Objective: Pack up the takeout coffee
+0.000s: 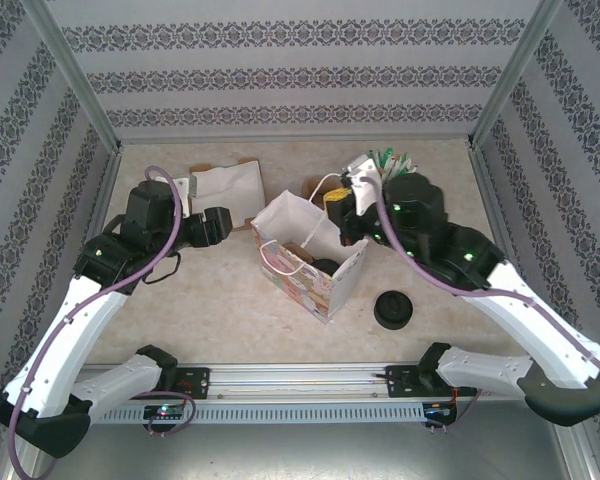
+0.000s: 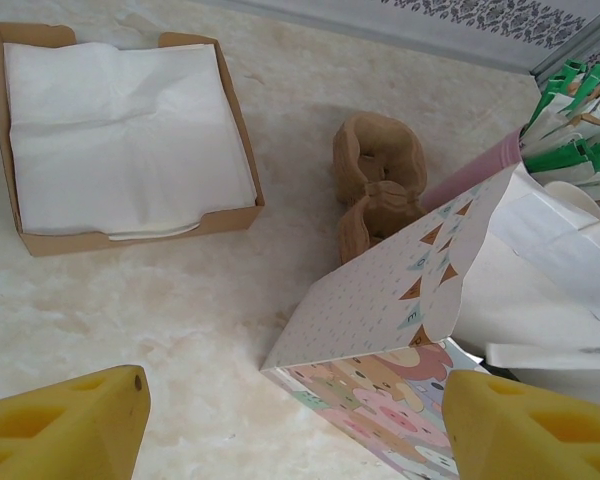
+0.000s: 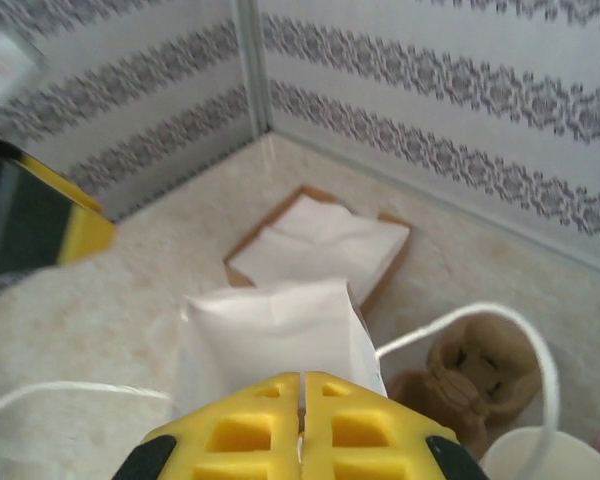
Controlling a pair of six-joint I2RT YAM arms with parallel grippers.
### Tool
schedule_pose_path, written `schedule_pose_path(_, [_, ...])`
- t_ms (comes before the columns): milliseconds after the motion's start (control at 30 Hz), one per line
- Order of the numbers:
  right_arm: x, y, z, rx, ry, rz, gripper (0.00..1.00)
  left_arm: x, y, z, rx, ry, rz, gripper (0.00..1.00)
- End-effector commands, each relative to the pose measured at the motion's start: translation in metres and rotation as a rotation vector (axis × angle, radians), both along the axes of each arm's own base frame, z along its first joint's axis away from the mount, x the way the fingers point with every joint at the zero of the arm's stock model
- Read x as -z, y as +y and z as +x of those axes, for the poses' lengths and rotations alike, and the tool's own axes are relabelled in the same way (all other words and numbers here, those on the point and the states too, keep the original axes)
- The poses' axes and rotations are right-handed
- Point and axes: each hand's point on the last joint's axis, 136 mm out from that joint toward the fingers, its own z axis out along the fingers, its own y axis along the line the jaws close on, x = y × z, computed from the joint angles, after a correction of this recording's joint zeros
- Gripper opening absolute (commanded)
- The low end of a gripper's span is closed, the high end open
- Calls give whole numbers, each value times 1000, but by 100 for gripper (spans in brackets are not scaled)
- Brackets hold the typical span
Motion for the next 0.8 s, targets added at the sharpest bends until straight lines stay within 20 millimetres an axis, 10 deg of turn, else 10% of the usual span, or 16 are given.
schedule_pose_path(0, [14, 12, 12, 12, -22, -2, 13, 3, -1, 3, -18, -2, -3, 78])
schedule_pose_path(133, [39, 23, 17, 4, 41, -19, 55, 10, -3, 10, -22, 21, 13, 76])
schedule_pose_path(267, [24, 8, 18, 58, -1, -13, 71, 23, -2, 23, -66, 98, 56, 74])
schedule_pose_path(567, [-17, -51, 3, 223, -119, 26, 72, 77, 25, 96, -226, 231, 18, 61])
schedule_pose_path(767, [-7, -73, -7, 267, -116, 20, 73, 117, 26, 159, -211, 263, 100, 62])
